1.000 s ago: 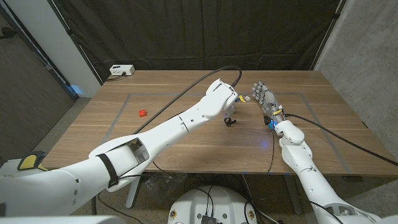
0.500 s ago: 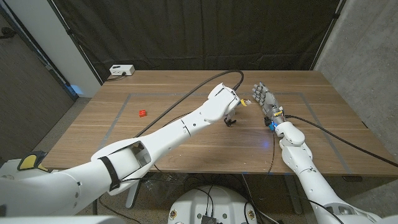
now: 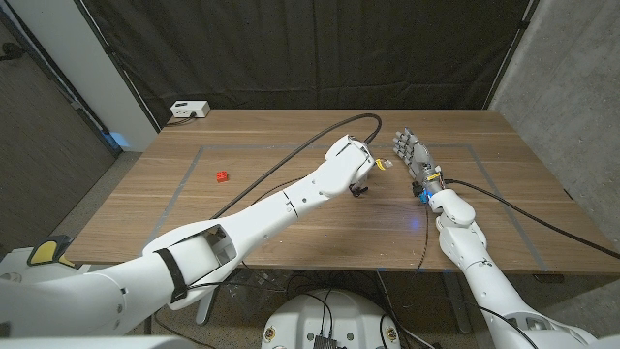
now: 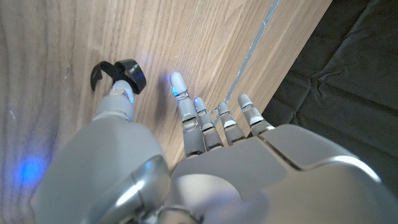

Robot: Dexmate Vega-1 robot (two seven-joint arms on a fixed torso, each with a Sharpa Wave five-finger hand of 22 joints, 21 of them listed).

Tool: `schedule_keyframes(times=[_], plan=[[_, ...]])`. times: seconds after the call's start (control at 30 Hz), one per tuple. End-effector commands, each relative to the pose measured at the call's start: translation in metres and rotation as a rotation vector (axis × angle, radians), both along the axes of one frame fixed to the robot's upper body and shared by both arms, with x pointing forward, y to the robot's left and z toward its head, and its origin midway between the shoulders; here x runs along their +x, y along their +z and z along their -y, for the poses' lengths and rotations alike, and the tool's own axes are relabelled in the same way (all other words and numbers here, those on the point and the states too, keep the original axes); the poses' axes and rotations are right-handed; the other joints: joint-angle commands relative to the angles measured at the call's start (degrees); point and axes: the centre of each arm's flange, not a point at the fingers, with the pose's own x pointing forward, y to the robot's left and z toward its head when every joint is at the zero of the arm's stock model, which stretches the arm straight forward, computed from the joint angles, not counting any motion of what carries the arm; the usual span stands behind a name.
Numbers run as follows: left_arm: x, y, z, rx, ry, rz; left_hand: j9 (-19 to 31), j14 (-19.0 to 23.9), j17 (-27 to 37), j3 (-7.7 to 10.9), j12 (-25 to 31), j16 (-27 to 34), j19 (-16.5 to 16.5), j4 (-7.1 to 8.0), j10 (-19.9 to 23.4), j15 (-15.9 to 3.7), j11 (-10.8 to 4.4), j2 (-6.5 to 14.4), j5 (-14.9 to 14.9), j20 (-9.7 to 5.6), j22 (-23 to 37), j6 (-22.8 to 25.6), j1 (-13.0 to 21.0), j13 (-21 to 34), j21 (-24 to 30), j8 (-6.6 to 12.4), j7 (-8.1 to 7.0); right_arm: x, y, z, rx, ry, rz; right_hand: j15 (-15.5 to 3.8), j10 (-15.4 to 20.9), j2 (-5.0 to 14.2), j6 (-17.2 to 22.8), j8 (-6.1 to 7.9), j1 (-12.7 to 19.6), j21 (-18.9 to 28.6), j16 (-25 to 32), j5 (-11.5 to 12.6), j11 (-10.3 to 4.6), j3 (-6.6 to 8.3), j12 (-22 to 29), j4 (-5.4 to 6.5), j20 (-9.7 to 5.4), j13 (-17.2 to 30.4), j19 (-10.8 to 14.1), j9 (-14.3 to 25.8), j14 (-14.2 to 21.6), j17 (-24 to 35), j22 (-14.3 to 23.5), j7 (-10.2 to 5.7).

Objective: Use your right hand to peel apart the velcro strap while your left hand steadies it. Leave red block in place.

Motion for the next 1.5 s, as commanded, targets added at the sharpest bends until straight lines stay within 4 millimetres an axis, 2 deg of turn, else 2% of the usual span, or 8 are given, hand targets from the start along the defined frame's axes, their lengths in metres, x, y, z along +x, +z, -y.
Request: schedule_keyframes(times=[0.03,0.87,1.07,1.3,1.47,1.5], plan=[[0.002,-0.006,0.004,0.012,0.007,0.020,0.42,0.85,0.21,-0.15,0.45,0.00,0.40,0.04,0.41,-0.47,-0.06,0.27,0.08,0.18,0.12,-0.18,0.46,0.26,0.35,0.50,0.00,0.001,-0.005,0.003,0.006,0.001,-0.006,0.13,0.58,-0.01,0.69,0.18,-0.26,-0.09,0.00,0.28,0.17,-0.27,0.04,0.06,0.20,0.06,0.09,0.11,0.55,0.11,0.19,0.09],[0.005,-0.022,0.004,0.053,0.026,0.077,2.21,1.82,0.59,-0.36,1.09,-0.14,0.81,-0.07,1.17,-1.22,-0.94,1.01,0.17,0.07,0.43,0.16,1.49,0.41,1.45,2.75,0.17,0.005,-0.006,0.001,0.004,0.014,-0.003,0.12,1.11,-0.22,1.10,0.15,-0.56,-0.07,0.03,0.35,0.17,-0.38,0.09,0.17,0.28,0.06,0.38,0.12,1.01,0.09,0.20,0.04],[0.003,-0.020,0.002,0.066,0.035,0.122,2.91,2.87,0.71,0.89,1.56,-0.03,1.32,-0.81,2.28,-2.04,-1.48,2.78,0.32,0.16,0.58,0.78,4.00,0.30,2.17,3.92,-0.33,0.005,-0.002,0.000,-0.001,0.012,0.003,0.07,1.25,-0.30,1.20,0.15,-0.70,-0.07,0.02,0.36,0.04,-0.44,0.11,0.24,0.21,0.06,0.44,0.12,1.05,0.09,0.20,0.04],[0.004,-0.026,0.001,0.073,0.028,0.135,3.38,3.76,0.67,1.47,1.84,-0.06,2.07,-1.75,2.98,-2.72,-2.24,2.79,0.31,0.11,0.67,0.89,6.03,0.15,2.91,4.68,-1.03,0.004,-0.003,0.001,0.004,0.007,0.005,-0.04,1.35,-0.33,1.26,0.12,-0.87,-0.06,0.05,0.37,0.01,-0.49,0.10,0.34,0.19,0.06,0.53,0.12,1.21,0.11,0.20,0.02],[0.006,-0.028,0.001,0.070,0.028,0.114,2.78,4.40,0.70,1.74,2.35,-0.12,2.48,-1.92,4.46,-3.20,-3.04,2.80,0.31,0.01,0.77,2.38,6.98,-0.11,3.52,5.20,-0.21,0.002,-0.005,0.001,0.006,-0.004,0.005,-0.09,1.42,-0.32,1.32,0.11,-1.01,-0.05,0.07,0.38,0.09,-0.52,0.10,0.44,0.18,0.06,0.59,0.12,1.30,0.13,0.20,0.02],[0.006,-0.028,0.000,0.071,0.030,0.112,2.12,4.56,0.74,1.97,2.38,-0.18,2.41,-1.75,4.56,-3.23,-3.08,3.14,0.26,-0.03,0.81,3.10,7.17,-0.30,3.72,5.05,0.79,0.001,-0.005,0.001,0.008,-0.006,0.007,-0.04,1.41,-0.31,1.30,0.09,-1.04,-0.06,0.07,0.39,0.02,-0.52,0.09,0.46,0.22,0.06,0.58,0.12,1.33,0.13,0.20,-0.01]])
